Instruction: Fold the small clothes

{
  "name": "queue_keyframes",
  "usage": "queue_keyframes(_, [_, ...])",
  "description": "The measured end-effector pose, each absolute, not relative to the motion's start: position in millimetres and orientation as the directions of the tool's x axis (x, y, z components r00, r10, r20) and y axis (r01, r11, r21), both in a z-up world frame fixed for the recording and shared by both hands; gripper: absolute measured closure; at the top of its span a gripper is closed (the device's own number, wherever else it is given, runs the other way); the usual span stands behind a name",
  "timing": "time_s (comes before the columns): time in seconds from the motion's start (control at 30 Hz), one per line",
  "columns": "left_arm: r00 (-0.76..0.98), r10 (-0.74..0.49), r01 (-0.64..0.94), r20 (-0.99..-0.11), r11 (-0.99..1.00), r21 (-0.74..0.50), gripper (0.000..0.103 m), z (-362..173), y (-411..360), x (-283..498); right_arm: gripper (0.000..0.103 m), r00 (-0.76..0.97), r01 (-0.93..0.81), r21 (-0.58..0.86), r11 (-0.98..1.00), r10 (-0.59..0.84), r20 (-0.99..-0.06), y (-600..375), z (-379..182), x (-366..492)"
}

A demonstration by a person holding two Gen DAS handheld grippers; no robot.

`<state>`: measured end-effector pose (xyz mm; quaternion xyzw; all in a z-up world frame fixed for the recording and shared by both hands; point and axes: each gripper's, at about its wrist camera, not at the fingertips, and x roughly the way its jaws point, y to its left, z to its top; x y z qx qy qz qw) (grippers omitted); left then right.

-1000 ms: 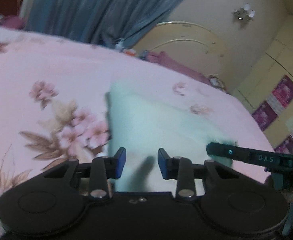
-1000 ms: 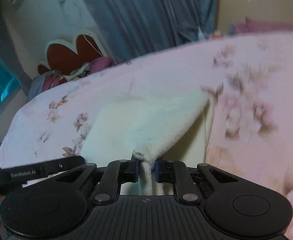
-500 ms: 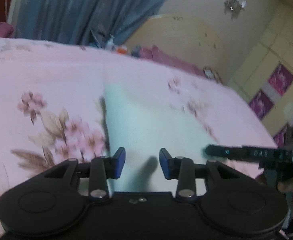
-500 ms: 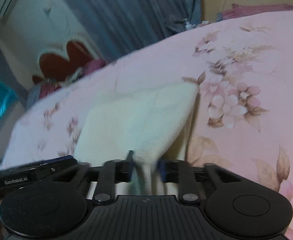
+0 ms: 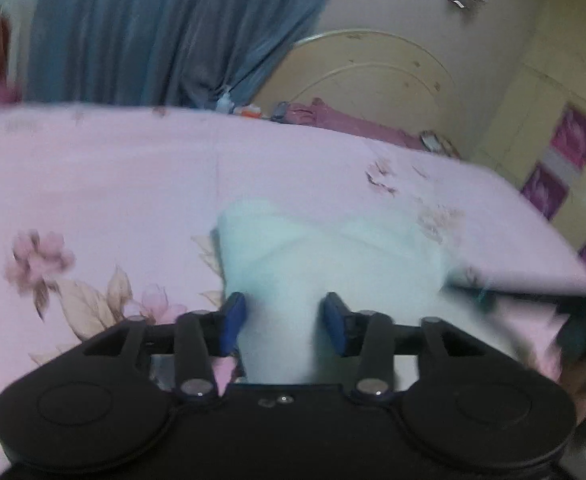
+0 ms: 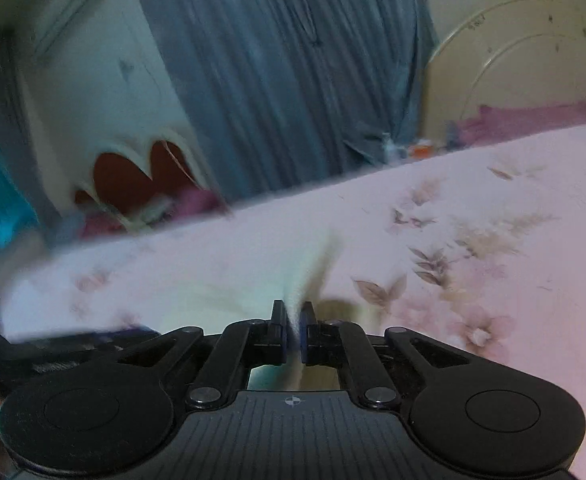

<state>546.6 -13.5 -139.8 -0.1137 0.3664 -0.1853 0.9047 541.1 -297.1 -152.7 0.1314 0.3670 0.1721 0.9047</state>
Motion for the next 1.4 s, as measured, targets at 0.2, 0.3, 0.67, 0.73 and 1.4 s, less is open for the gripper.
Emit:
queue_keyframes(0.2, [0.699, -0.455, 0.318, -0.552, 0.889, -0.33, 0.062, -108.7, -11.7, 550.4, 0.089, 0.728, -0.173, 0.348, 0.922, 0.357, -0.585, -297.3, -128.5, 535.5])
queue_keyframes(0.3, [0.65, -0.471, 0.337, -0.597, 0.882, -0.329, 0.062, -113.5, -26.2, 575.4, 0.084, 0.728, -0.215, 0.297, 0.93, 0.356, -0.587, -276.9, -115.6, 545.4])
queue_keyframes(0.67, [0.617, -0.389, 0.283, -0.684, 0.921, -0.269, 0.058, -135.7, -55.7, 614.8, 0.083, 0.652, -0.271, 0.236, 0.933, 0.358, -0.668, -241.4, -134.3, 585.2])
queue_keyframes(0.73, [0.63, -0.344, 0.232, -0.696, 0.939, -0.254, 0.059, -135.8, -59.6, 622.8, 0.084, 0.638, -0.27, 0.182, 0.945, 0.318, -0.701, -229.3, -148.2, 593.2])
queue_keyframes(1.4, [0.619, -0.42, 0.326, -0.663, 0.906, -0.27, 0.062, -115.7, -49.3, 502.1, 0.084, 0.627, -0.401, 0.142, 0.905, 0.385, -0.677, -236.7, -126.2, 489.6])
